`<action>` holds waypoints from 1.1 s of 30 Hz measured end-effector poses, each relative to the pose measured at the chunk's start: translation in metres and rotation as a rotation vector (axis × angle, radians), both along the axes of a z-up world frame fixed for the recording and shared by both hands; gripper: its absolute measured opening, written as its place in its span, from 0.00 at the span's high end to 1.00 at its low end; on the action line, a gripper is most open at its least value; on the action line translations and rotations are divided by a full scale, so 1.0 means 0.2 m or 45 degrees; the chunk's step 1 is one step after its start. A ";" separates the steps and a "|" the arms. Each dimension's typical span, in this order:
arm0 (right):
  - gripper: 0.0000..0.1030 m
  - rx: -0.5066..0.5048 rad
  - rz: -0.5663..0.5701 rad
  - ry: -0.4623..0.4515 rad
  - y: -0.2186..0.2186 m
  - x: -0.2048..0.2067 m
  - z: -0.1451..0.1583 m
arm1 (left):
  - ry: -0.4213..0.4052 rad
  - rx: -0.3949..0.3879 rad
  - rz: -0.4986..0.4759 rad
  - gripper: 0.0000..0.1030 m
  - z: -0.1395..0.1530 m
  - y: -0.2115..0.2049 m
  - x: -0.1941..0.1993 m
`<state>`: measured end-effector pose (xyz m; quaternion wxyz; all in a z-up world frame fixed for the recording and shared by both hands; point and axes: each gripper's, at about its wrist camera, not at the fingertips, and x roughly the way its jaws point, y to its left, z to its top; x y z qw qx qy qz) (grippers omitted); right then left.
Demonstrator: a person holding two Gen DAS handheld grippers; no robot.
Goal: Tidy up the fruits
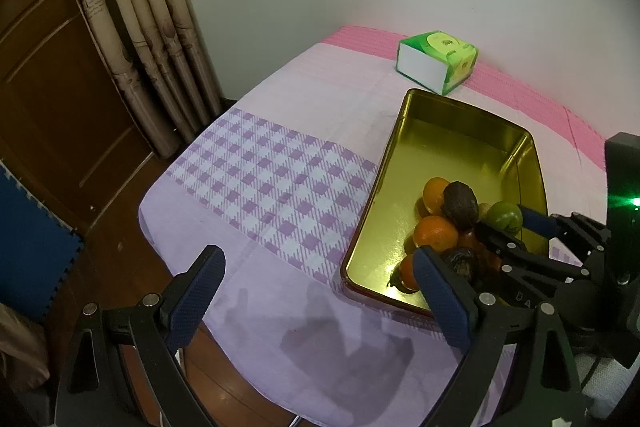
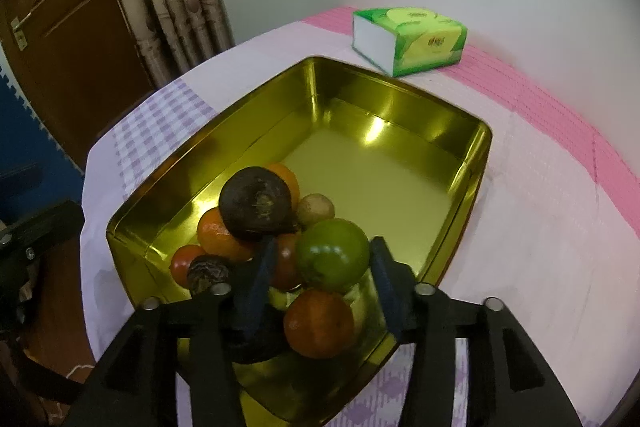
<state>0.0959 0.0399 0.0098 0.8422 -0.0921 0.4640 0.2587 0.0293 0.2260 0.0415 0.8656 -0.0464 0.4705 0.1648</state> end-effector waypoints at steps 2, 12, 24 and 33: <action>0.37 0.008 0.005 -0.001 0.00 0.00 0.00 | -0.002 -0.001 -0.001 0.09 0.00 0.00 0.00; 0.15 0.036 -0.021 -0.054 -0.01 -0.05 0.08 | -0.002 0.000 -0.002 0.09 0.00 0.00 0.00; 0.04 0.045 -0.106 -0.121 -0.14 -0.17 0.22 | 0.010 0.010 -0.045 0.09 -0.02 -0.05 -0.01; 0.02 0.017 -0.177 -0.113 -0.26 -0.26 0.25 | 0.018 0.036 -0.102 0.09 -0.02 -0.12 -0.01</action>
